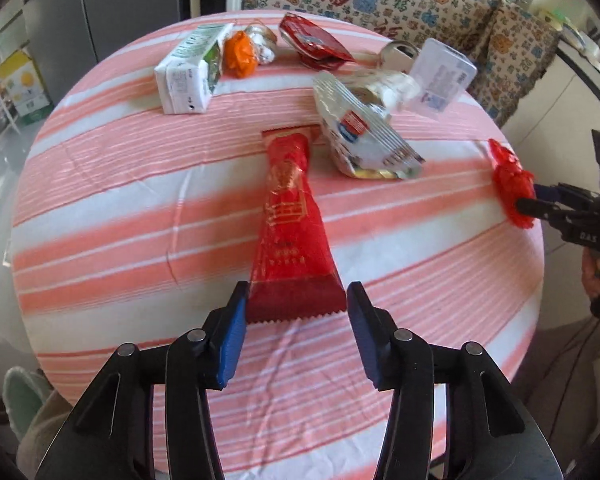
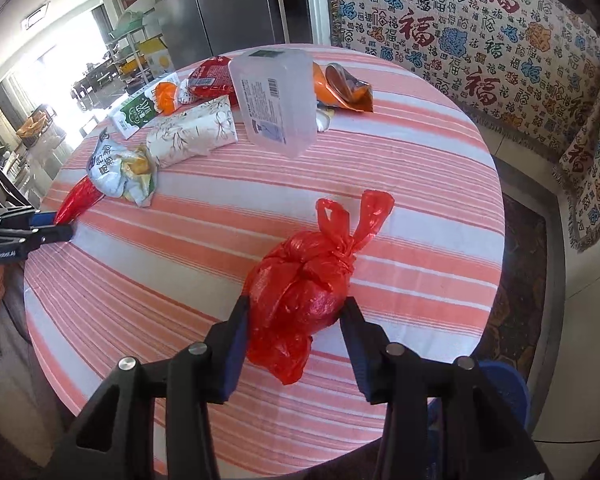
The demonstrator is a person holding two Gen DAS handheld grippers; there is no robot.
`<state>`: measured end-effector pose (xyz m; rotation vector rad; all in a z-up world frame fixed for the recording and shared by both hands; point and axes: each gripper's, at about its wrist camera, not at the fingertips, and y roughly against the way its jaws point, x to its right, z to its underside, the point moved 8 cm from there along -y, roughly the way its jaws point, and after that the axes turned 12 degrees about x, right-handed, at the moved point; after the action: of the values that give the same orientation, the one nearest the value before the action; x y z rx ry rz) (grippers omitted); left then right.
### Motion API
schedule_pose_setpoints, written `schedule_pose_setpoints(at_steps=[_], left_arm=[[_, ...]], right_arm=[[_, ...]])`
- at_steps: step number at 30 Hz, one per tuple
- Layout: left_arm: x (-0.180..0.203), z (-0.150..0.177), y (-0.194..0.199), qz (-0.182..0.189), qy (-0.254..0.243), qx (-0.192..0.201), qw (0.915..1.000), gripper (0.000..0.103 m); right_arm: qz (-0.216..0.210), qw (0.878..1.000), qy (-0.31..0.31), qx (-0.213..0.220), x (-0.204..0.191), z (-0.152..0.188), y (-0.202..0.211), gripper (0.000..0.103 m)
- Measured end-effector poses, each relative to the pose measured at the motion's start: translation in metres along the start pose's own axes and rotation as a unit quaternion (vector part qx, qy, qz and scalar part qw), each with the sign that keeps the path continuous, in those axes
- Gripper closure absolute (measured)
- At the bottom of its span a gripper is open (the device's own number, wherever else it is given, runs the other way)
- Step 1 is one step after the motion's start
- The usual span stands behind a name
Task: Collect trash
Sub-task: 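Grasp the red snack wrapper with the left tool while the right tool holds the red bag, then carry both items over the blue wastebasket and open both tools to drop them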
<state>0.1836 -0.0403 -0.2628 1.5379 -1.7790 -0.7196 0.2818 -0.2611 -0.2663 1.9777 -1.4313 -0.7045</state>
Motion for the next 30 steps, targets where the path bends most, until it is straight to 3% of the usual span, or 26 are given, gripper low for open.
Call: schedule_pose_setpoints(at_steps=[1, 3, 7, 11, 15, 18, 20, 22, 23, 24, 30], left_arm=[[0.005, 0.000, 0.002, 0.007, -0.006, 0.001, 1.0000, 0.042], [0.009, -0.007, 0.007, 0.014, -0.017, 0.009, 0.9997, 0.036], [-0.002, -0.038, 0.006, 0.004, -0.024, 0.031, 0.9992, 0.025], [-0.013, -0.061, -0.021, -0.004, -0.033, 0.016, 0.9993, 0.024], [-0.014, -0.056, -0.045, -0.006, -0.047, -0.014, 0.9988, 0.025], [-0.008, -0.052, -0.051, -0.010, -0.068, -0.022, 0.9974, 0.033], [-0.008, -0.051, -0.054, -0.018, -0.076, -0.023, 0.9967, 0.065], [-0.011, -0.053, -0.052, -0.029, -0.071, -0.016, 0.9969, 0.082], [-0.013, -0.053, -0.050, -0.024, -0.057, -0.013, 0.9980, 0.085], [-0.017, -0.053, -0.045, -0.015, -0.038, -0.008, 0.9991, 0.085], [-0.034, -0.053, 0.001, -0.010, 0.016, 0.045, 0.9988, 0.088]], right_arm=[[0.002, 1.000, -0.003, -0.001, 0.001, 0.001, 0.002, 0.044], [0.000, 1.000, -0.013, 0.000, 0.003, 0.002, 0.006, 0.037], [-0.005, 0.999, -0.042, 0.009, 0.010, 0.000, 0.017, 0.035], [-0.003, 0.996, -0.086, 0.026, 0.020, -0.009, 0.026, 0.035], [-0.007, 0.991, -0.131, 0.032, 0.020, -0.021, 0.022, 0.035], [0.002, 0.992, -0.127, 0.013, 0.011, -0.022, 0.009, 0.035], [0.006, 0.993, -0.120, -0.007, 0.003, -0.018, 0.001, 0.035], [0.026, 0.993, -0.108, -0.024, 0.000, -0.011, -0.004, 0.036], [0.034, 0.994, -0.101, -0.028, 0.000, -0.009, -0.005, 0.044], [0.042, 0.994, -0.095, -0.028, 0.000, -0.009, -0.004, 0.066], [0.038, 0.996, -0.081, 0.014, 0.001, -0.019, 0.023, 0.066]])
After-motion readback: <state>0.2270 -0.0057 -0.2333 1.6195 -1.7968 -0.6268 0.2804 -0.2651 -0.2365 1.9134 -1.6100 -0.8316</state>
